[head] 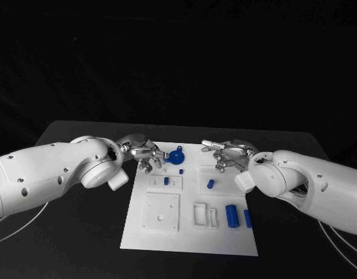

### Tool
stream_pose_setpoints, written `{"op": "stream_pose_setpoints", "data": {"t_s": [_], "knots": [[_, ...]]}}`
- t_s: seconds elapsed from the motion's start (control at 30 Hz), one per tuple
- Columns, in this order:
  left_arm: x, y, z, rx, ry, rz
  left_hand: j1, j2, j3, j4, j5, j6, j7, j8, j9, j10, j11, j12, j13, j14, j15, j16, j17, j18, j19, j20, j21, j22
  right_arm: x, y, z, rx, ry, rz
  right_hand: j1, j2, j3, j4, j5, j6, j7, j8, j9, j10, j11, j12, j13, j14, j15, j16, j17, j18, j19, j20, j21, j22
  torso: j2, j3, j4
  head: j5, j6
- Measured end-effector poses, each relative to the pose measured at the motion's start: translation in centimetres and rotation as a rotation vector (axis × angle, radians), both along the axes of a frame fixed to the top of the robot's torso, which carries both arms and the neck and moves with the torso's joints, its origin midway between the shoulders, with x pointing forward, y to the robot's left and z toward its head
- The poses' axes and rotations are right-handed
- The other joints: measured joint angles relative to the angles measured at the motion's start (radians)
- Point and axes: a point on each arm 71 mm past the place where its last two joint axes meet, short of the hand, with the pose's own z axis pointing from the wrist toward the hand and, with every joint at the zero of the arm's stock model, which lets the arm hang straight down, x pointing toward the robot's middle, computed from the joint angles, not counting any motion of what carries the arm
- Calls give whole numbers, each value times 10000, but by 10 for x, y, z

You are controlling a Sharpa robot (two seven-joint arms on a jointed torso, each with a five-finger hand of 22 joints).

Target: Assemble the parts on the task board

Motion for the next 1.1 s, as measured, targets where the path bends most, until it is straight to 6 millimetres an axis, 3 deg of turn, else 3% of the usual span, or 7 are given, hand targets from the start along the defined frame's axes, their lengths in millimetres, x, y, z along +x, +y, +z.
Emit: {"op": "stream_pose_setpoints", "data": {"t_s": [0.2,0.43,0.77,1.1], "knots": [[10,4,15,1617,160,216,-64,-40,5,-5,119,136,-34,-101,16,109,-41,-76,19,85,-22,-40,40,-1,49,-49,76,6,12,-19,11,-174,-445,-589,0,0,0,0,48,0,0,0,0,0,0,3,-8,0,0,0,0,0,0,0,0,0,-38,28,0,87,-70],[16,1,18,3635,799,68,-91,-67,6,-5,176,156,-52,-141,84,138,-45,-76,63,104,-5,-39,82,0,49,-49,153,7,22,-35,18,-395,-838,-1079,41,41,30,-30,48,0,0,0,-1,0,0,9,-31,1,0,1,1,-1,0,0,1,0,-65,48,-12,226,-130],[17,-1,8,5615,1451,-252,-144,-119,108,-51,175,191,-84,-170,238,172,-78,-76,152,125,14,-39,132,-1,49,-48,232,6,25,-39,20,-581,-1096,-1243,41,41,29,-86,47,0,-1,0,-1,0,0,45,-36,1,0,1,1,-1,0,-1,1,0,-51,48,0,360,-147],[17,-7,6,6407,945,-280,-232,-156,171,-115,167,320,-179,-196,297,302,-160,-76,178,229,-23,-78,130,0,49,-47,232,5,27,-37,22,-673,-1312,-1215,41,41,27,-141,157,1,-1,0,-2,1,0,85,-49,1,0,2,2,-2,0,-1,1,0,-43,22,9,423,-219]]}}
